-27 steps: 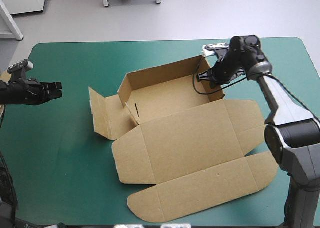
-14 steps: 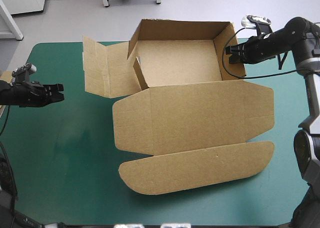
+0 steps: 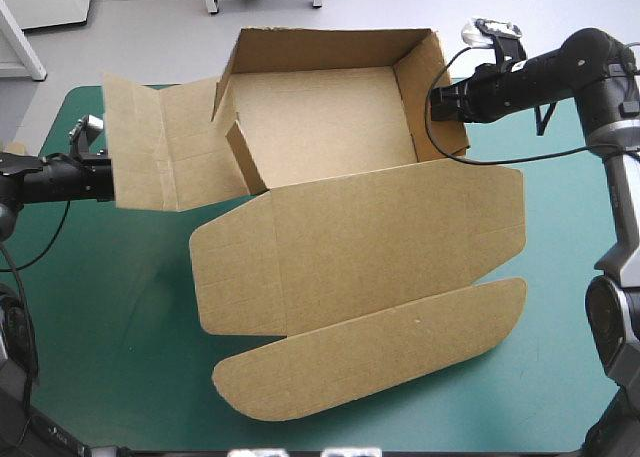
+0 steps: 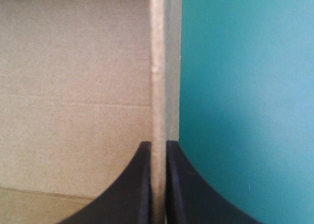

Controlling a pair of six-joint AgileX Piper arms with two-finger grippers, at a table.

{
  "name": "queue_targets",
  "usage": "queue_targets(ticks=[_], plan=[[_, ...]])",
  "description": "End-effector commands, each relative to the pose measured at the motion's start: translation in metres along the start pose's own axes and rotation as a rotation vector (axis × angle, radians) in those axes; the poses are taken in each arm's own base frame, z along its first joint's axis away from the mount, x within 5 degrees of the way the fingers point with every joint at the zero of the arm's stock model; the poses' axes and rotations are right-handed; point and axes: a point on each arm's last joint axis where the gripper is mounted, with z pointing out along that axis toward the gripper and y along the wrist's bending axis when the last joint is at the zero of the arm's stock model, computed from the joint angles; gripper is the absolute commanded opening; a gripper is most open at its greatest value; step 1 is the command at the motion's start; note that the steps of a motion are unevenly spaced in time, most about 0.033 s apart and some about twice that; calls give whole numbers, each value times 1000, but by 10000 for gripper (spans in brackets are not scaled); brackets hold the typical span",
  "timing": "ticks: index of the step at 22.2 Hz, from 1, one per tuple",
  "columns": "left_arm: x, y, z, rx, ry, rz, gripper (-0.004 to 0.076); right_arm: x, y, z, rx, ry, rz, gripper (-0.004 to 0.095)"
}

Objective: Fold the box

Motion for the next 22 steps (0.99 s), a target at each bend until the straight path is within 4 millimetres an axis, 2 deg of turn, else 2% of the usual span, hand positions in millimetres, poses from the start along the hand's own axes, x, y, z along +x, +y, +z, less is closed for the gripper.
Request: queue_targets(ticks=[1,6,12,22], plan=[[-3,-45,4,136,-9,71,-8,-4,42,-24,-102,-72,-60,-13],[1,-73,20,291,8,88,-8,-3,41,-18,-70,-51,-59,-13],[3,-86,17,318,7,102,-8,-2,27,-9,22,-17,-53,-13],[4,-100,16,361,-2,90,-8,-1,17,13,20,26,-28,-13]])
